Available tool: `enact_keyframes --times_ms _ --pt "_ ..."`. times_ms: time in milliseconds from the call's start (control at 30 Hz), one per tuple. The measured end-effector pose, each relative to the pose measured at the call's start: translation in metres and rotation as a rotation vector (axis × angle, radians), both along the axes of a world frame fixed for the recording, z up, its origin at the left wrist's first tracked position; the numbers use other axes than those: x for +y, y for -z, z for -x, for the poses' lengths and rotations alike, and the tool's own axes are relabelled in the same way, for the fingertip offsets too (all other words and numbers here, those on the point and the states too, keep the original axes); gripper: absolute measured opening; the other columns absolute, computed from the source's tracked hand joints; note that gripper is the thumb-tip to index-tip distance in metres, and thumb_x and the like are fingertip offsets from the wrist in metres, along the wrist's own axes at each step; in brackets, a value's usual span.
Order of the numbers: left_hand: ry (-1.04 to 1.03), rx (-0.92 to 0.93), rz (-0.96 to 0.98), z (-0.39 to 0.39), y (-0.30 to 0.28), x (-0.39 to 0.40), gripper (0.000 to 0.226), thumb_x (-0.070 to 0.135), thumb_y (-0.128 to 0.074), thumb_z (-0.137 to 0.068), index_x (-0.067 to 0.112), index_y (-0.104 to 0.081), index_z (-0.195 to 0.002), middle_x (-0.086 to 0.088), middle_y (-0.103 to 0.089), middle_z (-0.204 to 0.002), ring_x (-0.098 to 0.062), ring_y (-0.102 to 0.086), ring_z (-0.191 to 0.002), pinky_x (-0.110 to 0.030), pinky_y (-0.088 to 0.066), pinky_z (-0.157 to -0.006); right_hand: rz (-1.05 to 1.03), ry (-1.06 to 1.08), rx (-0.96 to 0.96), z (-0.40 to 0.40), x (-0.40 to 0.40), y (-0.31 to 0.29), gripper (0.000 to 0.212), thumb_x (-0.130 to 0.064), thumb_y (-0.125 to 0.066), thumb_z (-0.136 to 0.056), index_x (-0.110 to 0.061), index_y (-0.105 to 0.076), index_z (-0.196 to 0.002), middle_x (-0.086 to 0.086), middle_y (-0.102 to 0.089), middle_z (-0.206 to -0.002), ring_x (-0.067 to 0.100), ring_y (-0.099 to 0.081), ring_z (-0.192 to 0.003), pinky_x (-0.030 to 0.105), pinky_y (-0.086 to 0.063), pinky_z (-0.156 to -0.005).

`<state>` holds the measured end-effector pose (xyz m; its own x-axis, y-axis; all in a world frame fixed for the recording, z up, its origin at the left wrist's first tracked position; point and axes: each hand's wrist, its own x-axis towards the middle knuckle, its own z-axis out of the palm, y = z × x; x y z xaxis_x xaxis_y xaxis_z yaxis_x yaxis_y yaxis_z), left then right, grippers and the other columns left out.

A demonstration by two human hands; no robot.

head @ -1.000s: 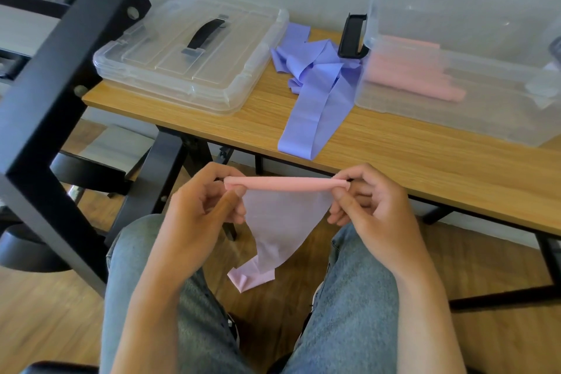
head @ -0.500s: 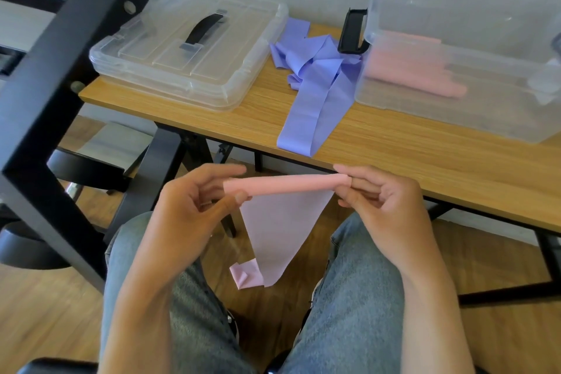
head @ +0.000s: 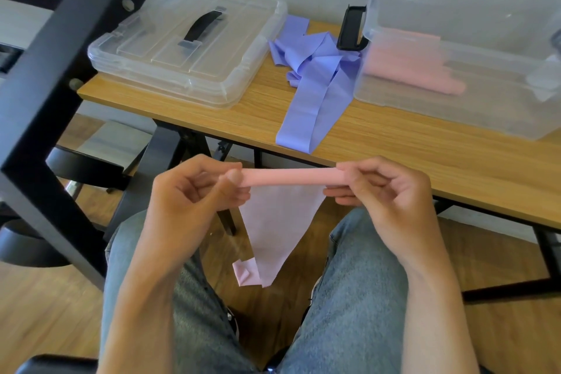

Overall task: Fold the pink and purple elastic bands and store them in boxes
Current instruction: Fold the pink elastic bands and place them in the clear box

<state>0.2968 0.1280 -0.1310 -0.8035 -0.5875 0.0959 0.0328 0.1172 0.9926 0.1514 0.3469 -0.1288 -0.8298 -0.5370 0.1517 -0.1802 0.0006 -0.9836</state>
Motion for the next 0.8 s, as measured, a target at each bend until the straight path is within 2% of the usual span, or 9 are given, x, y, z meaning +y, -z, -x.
enact_keyframes --times_ms 67,133,200,300,433,500,600,700,800 --pt "0.018 -0.018 0.073 -0.002 0.000 -0.002 0.033 0.019 -0.073 -0.084 0.012 -0.070 -0.116 -0.004 -0.079 -0.098 -0.021 -0.078 -0.090 -0.033 -0.064 -0.081 -0.028 -0.001 0.011 0.001 0.002 0.002 0.021 -0.008 -0.069 -0.094 -0.013 -0.074 -0.114 0.002 -0.081 -0.100 0.020 -0.079 -0.093 0.033 -0.064 -0.079" --pt "0.011 -0.049 0.140 -0.004 0.000 -0.005 0.045 0.016 -0.077 -0.082 0.017 -0.068 -0.126 0.001 -0.079 -0.101 -0.015 -0.077 -0.093 -0.026 -0.061 -0.085 -0.061 0.004 0.002 0.002 0.003 0.003 0.032 -0.006 -0.073 -0.091 -0.019 -0.073 -0.120 -0.004 -0.080 -0.104 0.016 -0.078 -0.098 0.031 -0.064 -0.082" --pt "0.002 -0.063 0.172 -0.007 -0.001 -0.004 0.045 0.018 -0.077 -0.079 0.019 -0.071 -0.123 0.007 -0.079 -0.102 -0.011 -0.076 -0.094 -0.023 -0.060 -0.085 -0.110 0.022 0.046 0.001 0.004 0.002 0.033 -0.005 -0.074 -0.091 -0.023 -0.074 -0.118 -0.007 -0.080 -0.105 0.012 -0.077 -0.097 0.031 -0.063 -0.083" --pt "-0.001 -0.078 0.189 -0.009 -0.003 -0.002 0.031 0.019 -0.078 -0.079 0.018 -0.077 -0.110 0.008 -0.080 -0.096 -0.012 -0.077 -0.088 -0.026 -0.062 -0.082 -0.170 0.061 0.145 -0.004 0.005 -0.002 0.026 -0.004 -0.074 -0.092 -0.026 -0.078 -0.106 -0.010 -0.080 -0.095 0.010 -0.078 -0.087 0.029 -0.064 -0.078" --pt "0.048 -0.058 0.133 -0.014 -0.008 0.001 0.023 0.016 -0.072 -0.087 0.013 -0.073 -0.109 -0.005 -0.078 -0.081 -0.020 -0.076 -0.071 -0.031 -0.065 -0.070 -0.238 0.041 0.193 -0.011 0.009 -0.012 0.018 -0.009 -0.069 -0.097 -0.025 -0.075 -0.102 -0.005 -0.077 -0.076 0.012 -0.075 -0.065 0.023 -0.060 -0.062" --pt "0.066 -0.027 0.087 -0.017 -0.012 0.004 0.024 0.017 -0.070 -0.089 0.012 -0.072 -0.111 -0.010 -0.076 -0.077 -0.024 -0.075 -0.067 -0.034 -0.065 -0.069 -0.199 0.036 0.184 -0.014 0.011 -0.016 0.017 -0.007 -0.068 -0.098 -0.023 -0.074 -0.102 -0.001 -0.077 -0.077 0.014 -0.076 -0.067 0.025 -0.061 -0.064" --pt "0.059 0.019 0.037 -0.019 -0.017 0.010 0.026 0.020 -0.069 -0.088 0.013 -0.072 -0.113 -0.009 -0.078 -0.086 -0.024 -0.077 -0.080 -0.032 -0.064 -0.074 -0.083 0.050 0.106 -0.018 0.012 -0.019 0.020 0.000 -0.069 -0.096 -0.018 -0.074 -0.102 0.003 -0.080 -0.085 0.019 -0.079 -0.080 0.029 -0.063 -0.074" --pt "0.024 0.033 0.013 -0.022 -0.021 0.015 0.025 0.026 -0.065 -0.090 0.011 -0.074 -0.107 -0.009 -0.078 -0.085 -0.024 -0.077 -0.079 -0.030 -0.064 -0.073 -0.007 0.040 0.038 -0.025 0.015 -0.025 0.011 -0.007 -0.071 -0.095 -0.013 -0.076 -0.103 0.006 -0.080 -0.091 0.022 -0.079 -0.085 0.030 -0.064 -0.077" --pt "0.047 0.023 0.047 -0.026 -0.023 0.016 0.021 0.017 -0.068 -0.090 0.010 -0.072 -0.109 -0.007 -0.079 -0.090 -0.023 -0.078 -0.084 -0.034 -0.065 -0.077 0.013 0.062 0.064 -0.030 0.018 -0.029 0.010 -0.006 -0.071 -0.095 -0.009 -0.076 -0.102 0.007 -0.080 -0.090 0.022 -0.079 -0.083 0.031 -0.064 -0.076"
